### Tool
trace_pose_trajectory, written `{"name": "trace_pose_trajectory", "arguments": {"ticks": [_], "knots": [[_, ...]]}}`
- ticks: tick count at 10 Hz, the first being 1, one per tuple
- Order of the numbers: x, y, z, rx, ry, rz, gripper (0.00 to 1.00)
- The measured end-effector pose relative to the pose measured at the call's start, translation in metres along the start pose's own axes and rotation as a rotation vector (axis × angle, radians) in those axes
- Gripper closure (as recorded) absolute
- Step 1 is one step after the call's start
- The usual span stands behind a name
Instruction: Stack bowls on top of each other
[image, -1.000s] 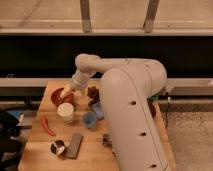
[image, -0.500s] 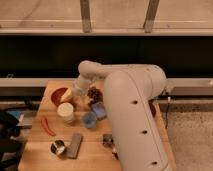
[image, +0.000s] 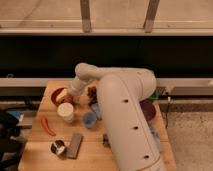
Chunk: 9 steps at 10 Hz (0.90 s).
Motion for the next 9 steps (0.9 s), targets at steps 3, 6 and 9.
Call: {"name": "trace_pose_trajectory", "arguments": {"ticks": [3,6,9], "knots": [[0.002,-0.001,0.002,0.012,0.007,0.001,0.59],[0.006,-0.007,-0.004,0.026,-0.002,0.022,0.88],[0.006,-0.012,-0.012,0.047,-0.012,0.044,1.00]]}}
